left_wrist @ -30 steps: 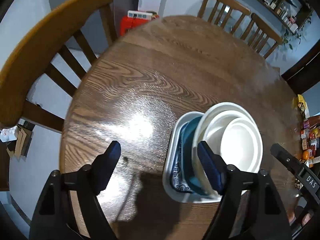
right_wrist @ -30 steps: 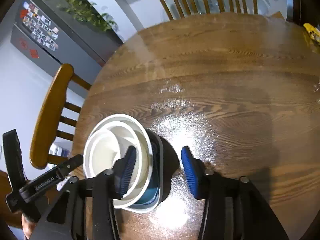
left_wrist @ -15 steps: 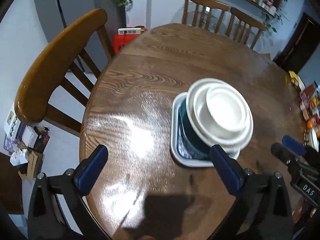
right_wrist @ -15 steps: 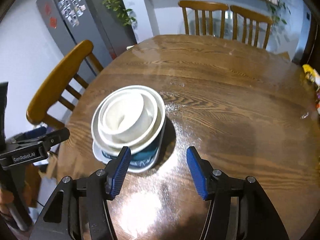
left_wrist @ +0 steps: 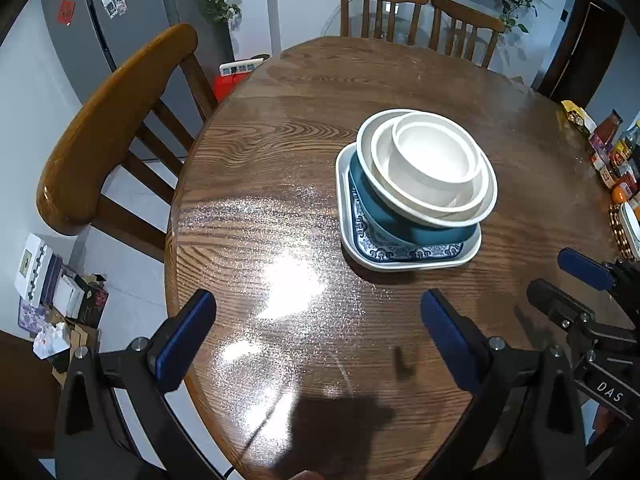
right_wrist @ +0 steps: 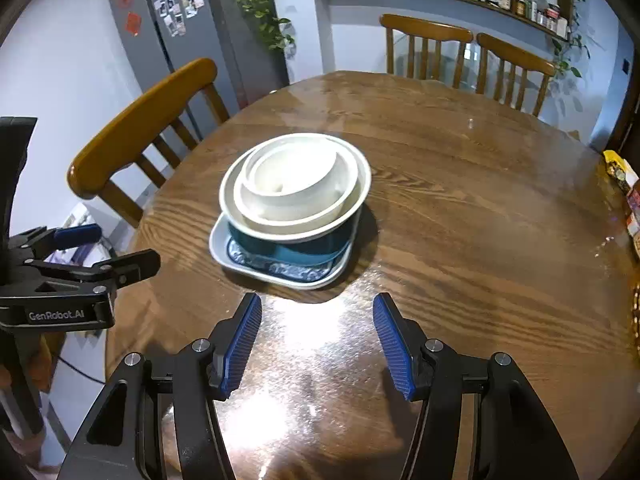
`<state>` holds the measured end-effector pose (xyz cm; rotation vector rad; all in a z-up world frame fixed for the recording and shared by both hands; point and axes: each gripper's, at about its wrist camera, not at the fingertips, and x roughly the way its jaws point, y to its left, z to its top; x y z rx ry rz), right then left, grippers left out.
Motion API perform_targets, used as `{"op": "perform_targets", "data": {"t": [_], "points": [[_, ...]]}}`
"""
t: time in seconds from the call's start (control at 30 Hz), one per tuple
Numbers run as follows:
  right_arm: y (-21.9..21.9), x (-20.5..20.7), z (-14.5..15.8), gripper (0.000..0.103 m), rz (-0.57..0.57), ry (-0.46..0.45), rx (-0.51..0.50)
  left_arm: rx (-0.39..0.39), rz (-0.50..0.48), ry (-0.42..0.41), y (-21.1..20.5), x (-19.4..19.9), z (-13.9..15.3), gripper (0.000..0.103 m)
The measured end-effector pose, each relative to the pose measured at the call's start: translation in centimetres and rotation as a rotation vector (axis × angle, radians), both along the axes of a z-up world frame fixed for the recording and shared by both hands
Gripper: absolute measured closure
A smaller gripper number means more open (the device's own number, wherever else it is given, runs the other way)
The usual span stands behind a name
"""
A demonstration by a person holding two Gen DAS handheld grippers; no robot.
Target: Organize plates and bowls
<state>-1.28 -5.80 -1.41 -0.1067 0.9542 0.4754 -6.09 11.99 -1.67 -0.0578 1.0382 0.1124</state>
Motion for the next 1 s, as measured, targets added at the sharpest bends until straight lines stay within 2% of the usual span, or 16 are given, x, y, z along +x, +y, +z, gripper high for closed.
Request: {"op": "perform_targets", "data": {"t": [0.33, 1.0], "points": [[1.1, -1.7, 0.1, 0.044, 0.032, -0.064, -0.018, 0.041, -0.063, -0.069, -0.9, -1.2, 0.2, 0.001], [1.0, -2.3, -1.1, 0.044, 0.032, -0.074, -0.015, 0.058, -0.121, -0.079, -2.1, -1.3, -0.9, 0.001]]}}
